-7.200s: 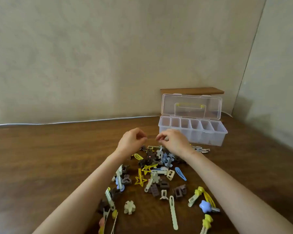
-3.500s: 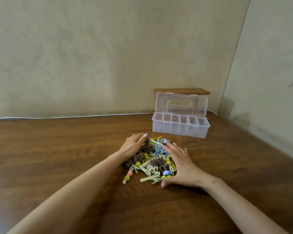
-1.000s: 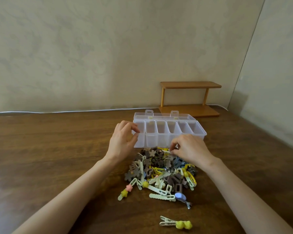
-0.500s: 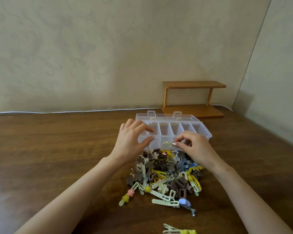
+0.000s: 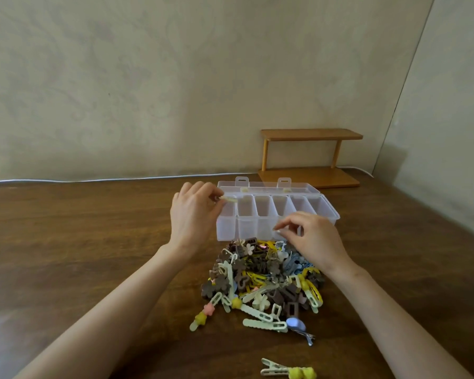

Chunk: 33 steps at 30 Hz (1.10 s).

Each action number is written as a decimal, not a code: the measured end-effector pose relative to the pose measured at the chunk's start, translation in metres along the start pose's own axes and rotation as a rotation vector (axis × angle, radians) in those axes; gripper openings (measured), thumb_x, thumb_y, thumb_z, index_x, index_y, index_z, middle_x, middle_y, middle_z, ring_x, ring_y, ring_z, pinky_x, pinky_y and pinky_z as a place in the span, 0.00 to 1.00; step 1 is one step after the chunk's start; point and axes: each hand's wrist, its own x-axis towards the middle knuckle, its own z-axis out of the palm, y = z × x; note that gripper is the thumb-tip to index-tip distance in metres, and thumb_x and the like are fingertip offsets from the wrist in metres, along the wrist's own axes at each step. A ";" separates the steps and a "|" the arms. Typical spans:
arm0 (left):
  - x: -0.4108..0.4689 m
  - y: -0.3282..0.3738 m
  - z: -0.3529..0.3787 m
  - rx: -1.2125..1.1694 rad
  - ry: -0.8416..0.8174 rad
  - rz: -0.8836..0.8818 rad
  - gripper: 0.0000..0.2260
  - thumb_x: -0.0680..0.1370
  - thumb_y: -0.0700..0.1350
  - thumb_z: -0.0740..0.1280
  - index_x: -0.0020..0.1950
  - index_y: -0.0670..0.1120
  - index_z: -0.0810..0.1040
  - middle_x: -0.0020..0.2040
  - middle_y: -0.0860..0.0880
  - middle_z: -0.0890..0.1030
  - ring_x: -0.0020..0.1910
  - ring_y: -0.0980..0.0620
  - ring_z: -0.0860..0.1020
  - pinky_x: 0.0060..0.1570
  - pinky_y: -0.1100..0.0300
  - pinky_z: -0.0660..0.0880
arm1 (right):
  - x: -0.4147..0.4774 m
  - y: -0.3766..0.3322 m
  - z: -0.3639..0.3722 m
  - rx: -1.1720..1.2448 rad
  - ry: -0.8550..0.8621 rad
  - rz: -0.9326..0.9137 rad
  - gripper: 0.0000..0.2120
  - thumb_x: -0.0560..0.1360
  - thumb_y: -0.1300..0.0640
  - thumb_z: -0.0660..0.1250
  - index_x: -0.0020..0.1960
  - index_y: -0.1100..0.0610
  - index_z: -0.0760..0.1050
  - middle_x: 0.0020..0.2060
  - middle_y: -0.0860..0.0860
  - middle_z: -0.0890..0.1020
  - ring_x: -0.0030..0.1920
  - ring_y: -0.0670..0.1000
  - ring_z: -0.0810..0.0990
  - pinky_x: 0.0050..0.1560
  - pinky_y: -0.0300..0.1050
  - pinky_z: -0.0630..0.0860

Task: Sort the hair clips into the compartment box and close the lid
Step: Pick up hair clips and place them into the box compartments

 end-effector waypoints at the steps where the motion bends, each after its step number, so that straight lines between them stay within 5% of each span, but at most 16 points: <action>1: 0.000 -0.003 0.002 0.014 -0.006 -0.022 0.06 0.73 0.48 0.70 0.46 0.48 0.80 0.45 0.51 0.81 0.46 0.50 0.73 0.43 0.58 0.66 | 0.000 0.000 0.004 -0.082 -0.032 -0.005 0.04 0.74 0.52 0.69 0.47 0.49 0.82 0.35 0.41 0.78 0.33 0.39 0.72 0.33 0.31 0.63; 4: -0.005 -0.008 0.007 0.030 -0.030 -0.041 0.05 0.73 0.48 0.71 0.45 0.47 0.80 0.44 0.51 0.81 0.44 0.50 0.72 0.40 0.58 0.66 | 0.002 -0.007 0.014 -0.271 -0.095 -0.010 0.09 0.74 0.46 0.67 0.48 0.48 0.81 0.36 0.40 0.76 0.36 0.40 0.71 0.32 0.32 0.59; 7: -0.005 -0.009 0.008 0.031 -0.006 -0.039 0.05 0.72 0.48 0.71 0.43 0.47 0.80 0.42 0.51 0.81 0.42 0.51 0.71 0.39 0.58 0.65 | 0.006 -0.010 0.018 -0.385 -0.099 -0.017 0.12 0.74 0.43 0.66 0.50 0.49 0.82 0.46 0.45 0.82 0.46 0.45 0.78 0.38 0.37 0.67; 14: -0.006 -0.013 0.012 0.029 -0.033 0.027 0.05 0.73 0.47 0.70 0.44 0.46 0.84 0.40 0.49 0.80 0.42 0.49 0.72 0.36 0.56 0.67 | 0.005 -0.011 0.020 -0.427 -0.135 -0.006 0.11 0.76 0.47 0.66 0.54 0.49 0.81 0.48 0.47 0.83 0.51 0.48 0.80 0.47 0.41 0.71; 25: -0.006 -0.007 0.012 -0.015 -0.053 0.062 0.13 0.79 0.49 0.61 0.45 0.43 0.81 0.45 0.48 0.78 0.43 0.51 0.70 0.39 0.57 0.68 | 0.006 -0.013 0.021 -0.382 -0.168 0.084 0.12 0.74 0.44 0.67 0.49 0.52 0.82 0.43 0.48 0.83 0.44 0.47 0.80 0.39 0.39 0.69; 30: -0.005 -0.002 0.009 -0.067 -0.044 0.083 0.16 0.78 0.52 0.58 0.46 0.43 0.80 0.46 0.48 0.78 0.44 0.50 0.71 0.41 0.57 0.69 | 0.008 -0.008 0.014 -0.102 -0.174 0.238 0.08 0.72 0.47 0.70 0.43 0.51 0.81 0.32 0.41 0.78 0.34 0.41 0.75 0.33 0.37 0.69; 33: -0.004 -0.002 0.009 -0.094 -0.054 0.098 0.15 0.78 0.52 0.58 0.46 0.43 0.80 0.46 0.48 0.78 0.45 0.50 0.72 0.40 0.58 0.69 | 0.010 -0.002 0.005 0.276 -0.134 0.339 0.03 0.71 0.53 0.73 0.42 0.53 0.81 0.34 0.45 0.81 0.37 0.43 0.79 0.39 0.39 0.75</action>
